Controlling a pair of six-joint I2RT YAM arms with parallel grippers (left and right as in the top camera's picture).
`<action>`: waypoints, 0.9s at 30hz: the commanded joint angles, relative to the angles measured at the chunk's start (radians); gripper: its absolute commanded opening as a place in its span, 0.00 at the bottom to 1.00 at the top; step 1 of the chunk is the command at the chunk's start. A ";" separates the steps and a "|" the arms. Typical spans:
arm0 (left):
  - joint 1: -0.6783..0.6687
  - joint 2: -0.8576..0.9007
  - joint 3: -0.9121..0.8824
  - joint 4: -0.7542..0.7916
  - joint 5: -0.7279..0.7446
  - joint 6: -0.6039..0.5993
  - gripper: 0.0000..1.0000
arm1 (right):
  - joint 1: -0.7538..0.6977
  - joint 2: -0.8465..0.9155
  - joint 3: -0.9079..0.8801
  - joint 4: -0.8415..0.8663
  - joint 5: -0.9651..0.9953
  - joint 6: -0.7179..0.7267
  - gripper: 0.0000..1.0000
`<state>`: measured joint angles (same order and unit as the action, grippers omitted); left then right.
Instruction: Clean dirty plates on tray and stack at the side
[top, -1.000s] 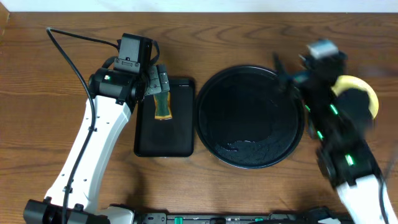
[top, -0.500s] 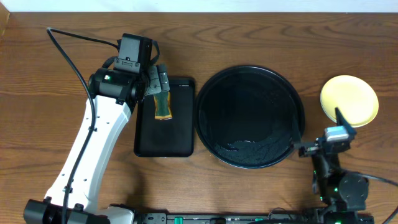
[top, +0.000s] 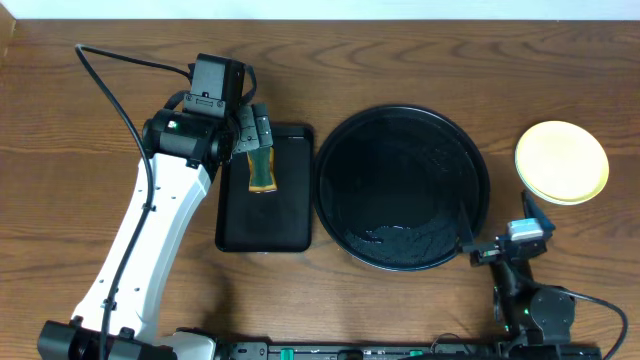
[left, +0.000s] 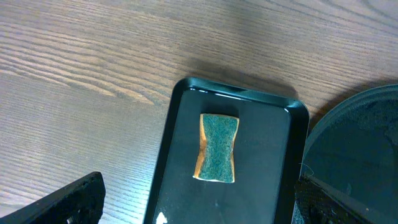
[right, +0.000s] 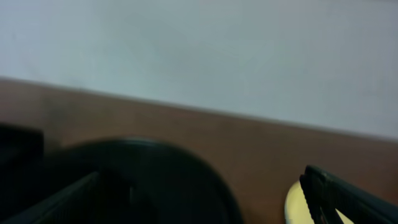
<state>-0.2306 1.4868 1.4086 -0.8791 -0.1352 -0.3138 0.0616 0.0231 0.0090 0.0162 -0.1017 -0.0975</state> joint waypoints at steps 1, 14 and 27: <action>0.005 0.008 -0.001 -0.002 -0.015 -0.001 0.98 | -0.011 -0.018 -0.004 -0.063 -0.001 0.013 0.99; 0.005 0.008 -0.001 -0.002 -0.015 -0.001 0.98 | -0.011 -0.018 -0.004 -0.083 -0.001 0.014 0.99; 0.005 0.008 -0.001 -0.002 -0.015 -0.002 0.98 | -0.011 -0.017 -0.004 -0.083 -0.001 0.014 0.99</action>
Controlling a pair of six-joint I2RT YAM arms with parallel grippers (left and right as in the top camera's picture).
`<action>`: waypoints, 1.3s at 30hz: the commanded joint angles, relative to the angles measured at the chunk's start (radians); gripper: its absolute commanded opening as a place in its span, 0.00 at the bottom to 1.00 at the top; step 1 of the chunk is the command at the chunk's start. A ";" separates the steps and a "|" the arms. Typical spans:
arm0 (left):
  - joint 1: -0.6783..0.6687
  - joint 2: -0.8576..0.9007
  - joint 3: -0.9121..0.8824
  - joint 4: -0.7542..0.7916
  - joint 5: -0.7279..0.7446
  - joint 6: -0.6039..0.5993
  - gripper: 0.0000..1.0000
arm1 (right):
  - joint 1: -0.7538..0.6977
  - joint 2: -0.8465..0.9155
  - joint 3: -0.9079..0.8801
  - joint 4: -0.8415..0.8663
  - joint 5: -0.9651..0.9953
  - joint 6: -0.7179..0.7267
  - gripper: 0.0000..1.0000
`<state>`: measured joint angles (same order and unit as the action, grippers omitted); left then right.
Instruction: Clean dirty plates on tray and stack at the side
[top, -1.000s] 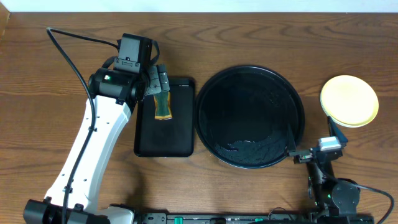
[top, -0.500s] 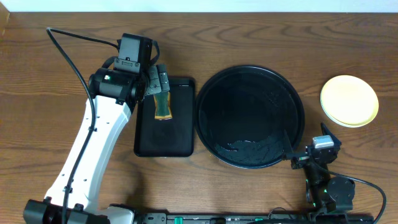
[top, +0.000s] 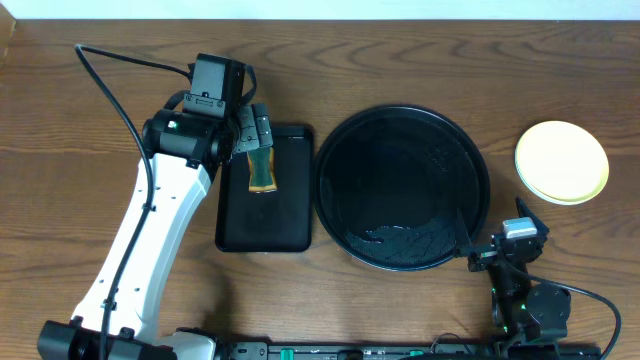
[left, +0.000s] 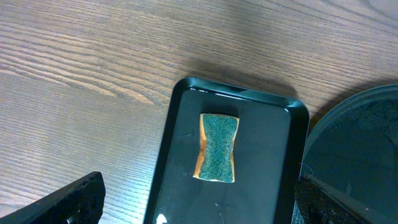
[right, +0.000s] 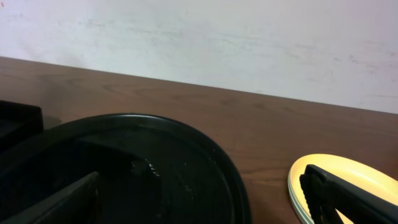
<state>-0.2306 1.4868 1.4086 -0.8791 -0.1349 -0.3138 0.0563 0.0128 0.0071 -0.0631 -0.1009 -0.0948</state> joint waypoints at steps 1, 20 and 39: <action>0.005 0.008 -0.001 -0.002 -0.016 -0.001 0.98 | -0.006 -0.007 -0.002 -0.003 -0.002 0.012 0.99; 0.005 -0.047 -0.016 -0.003 -0.016 0.023 0.98 | -0.006 -0.007 -0.002 -0.003 -0.002 0.012 0.99; 0.127 -0.832 -0.432 0.039 -0.015 -0.020 0.98 | -0.006 -0.007 -0.002 -0.003 -0.002 0.012 0.99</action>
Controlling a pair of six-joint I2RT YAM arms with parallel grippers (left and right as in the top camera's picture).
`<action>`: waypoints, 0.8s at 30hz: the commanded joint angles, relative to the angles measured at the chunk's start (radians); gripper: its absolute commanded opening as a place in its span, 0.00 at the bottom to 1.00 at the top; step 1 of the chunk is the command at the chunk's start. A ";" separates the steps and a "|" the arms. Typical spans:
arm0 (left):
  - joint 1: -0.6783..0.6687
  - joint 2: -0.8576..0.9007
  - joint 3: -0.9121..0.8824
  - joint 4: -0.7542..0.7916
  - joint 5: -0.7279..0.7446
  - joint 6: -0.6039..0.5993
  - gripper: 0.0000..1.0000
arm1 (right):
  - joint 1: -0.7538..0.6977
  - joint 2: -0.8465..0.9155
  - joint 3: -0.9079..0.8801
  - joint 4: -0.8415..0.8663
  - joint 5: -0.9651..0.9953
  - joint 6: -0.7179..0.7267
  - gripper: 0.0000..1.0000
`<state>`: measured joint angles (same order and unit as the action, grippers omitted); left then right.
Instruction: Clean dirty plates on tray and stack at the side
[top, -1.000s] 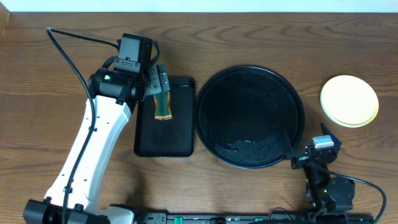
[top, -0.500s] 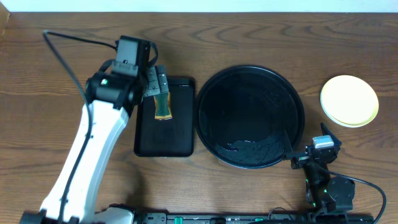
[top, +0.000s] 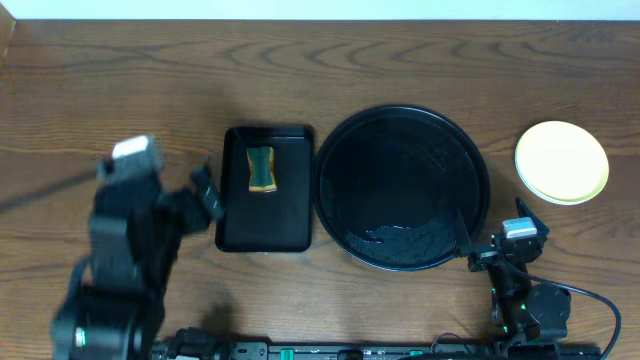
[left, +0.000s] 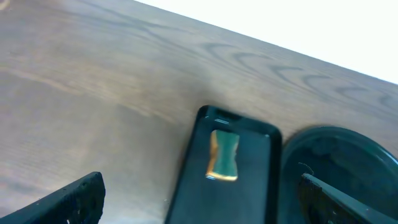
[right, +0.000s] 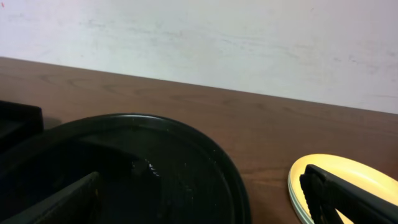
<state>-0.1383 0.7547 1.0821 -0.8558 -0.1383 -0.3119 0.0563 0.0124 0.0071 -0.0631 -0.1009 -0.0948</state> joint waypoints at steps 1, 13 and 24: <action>0.048 -0.151 -0.153 0.039 -0.011 -0.034 0.98 | -0.006 -0.006 -0.002 -0.003 -0.002 0.012 0.99; 0.132 -0.666 -0.706 0.808 0.079 -0.072 0.98 | -0.006 -0.006 -0.002 -0.003 -0.002 0.012 0.99; 0.140 -0.753 -0.950 1.232 0.079 -0.104 0.98 | -0.006 -0.006 -0.002 -0.003 -0.002 0.012 0.99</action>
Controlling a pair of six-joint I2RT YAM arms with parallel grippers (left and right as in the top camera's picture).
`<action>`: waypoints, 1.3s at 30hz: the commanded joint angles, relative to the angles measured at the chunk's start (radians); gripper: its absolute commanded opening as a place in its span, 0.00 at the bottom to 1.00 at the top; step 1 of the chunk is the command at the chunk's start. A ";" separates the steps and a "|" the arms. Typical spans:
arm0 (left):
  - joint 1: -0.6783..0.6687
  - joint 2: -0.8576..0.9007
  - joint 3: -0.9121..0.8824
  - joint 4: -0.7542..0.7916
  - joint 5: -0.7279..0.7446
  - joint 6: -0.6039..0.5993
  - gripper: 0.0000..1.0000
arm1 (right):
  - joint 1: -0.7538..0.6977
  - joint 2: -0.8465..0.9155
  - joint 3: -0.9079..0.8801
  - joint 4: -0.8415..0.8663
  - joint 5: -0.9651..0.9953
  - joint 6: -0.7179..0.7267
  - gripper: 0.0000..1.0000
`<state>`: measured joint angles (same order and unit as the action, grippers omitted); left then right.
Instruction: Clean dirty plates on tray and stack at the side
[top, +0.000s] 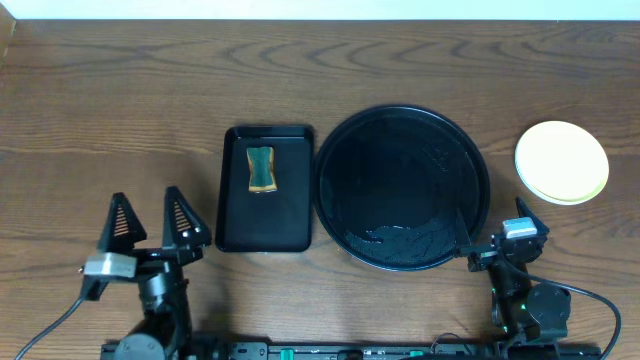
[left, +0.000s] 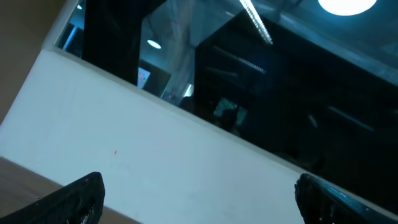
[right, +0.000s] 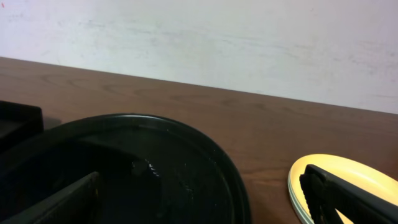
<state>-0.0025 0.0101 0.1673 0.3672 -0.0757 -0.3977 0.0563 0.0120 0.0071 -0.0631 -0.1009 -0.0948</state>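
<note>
A stack of yellow plates (top: 561, 161) sits at the right side of the table, and its edge (right: 329, 180) shows in the right wrist view. The round black tray (top: 404, 112) in the middle holds no plate, only wet smears (right: 143, 168). A green-and-yellow sponge (top: 261, 168) lies in a small rectangular black tray (top: 262, 235). My left gripper (top: 152, 222) is open at the front left edge; in its own view the left gripper (left: 199, 208) faces only a wall and dark glass. My right gripper (right: 199, 205) is open, low at the front right beside the round tray.
Bare brown wood surrounds both trays. A white wall (right: 199, 43) rises behind the table's far edge. Both arms are folded low at the front edge, the right one (top: 520, 250) just in front of the round tray's rim.
My left arm has moved from beside the small tray's left side to a folded pose at the front edge, and its camera now faces the wall. The right arm is unchanged.
My left gripper hung open over the sponge in the small tray, and the right arm was low at the front right. The right arm then sat slightly lower. The left arm then stood left of the tray, and now sits folded at the front edge.
</note>
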 joint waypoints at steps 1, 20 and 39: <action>0.004 -0.008 -0.051 0.009 0.016 -0.024 0.98 | -0.006 -0.006 -0.002 -0.003 -0.002 0.011 0.99; 0.003 -0.008 -0.163 -0.441 0.045 -0.002 0.98 | -0.006 -0.006 -0.002 -0.003 -0.002 0.012 0.99; 0.003 -0.006 -0.163 -0.439 0.076 0.210 0.98 | -0.006 -0.006 -0.002 -0.003 -0.002 0.012 0.99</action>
<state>-0.0025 0.0113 0.0174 -0.0246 0.0029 -0.2081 0.0563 0.0120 0.0071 -0.0631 -0.1009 -0.0948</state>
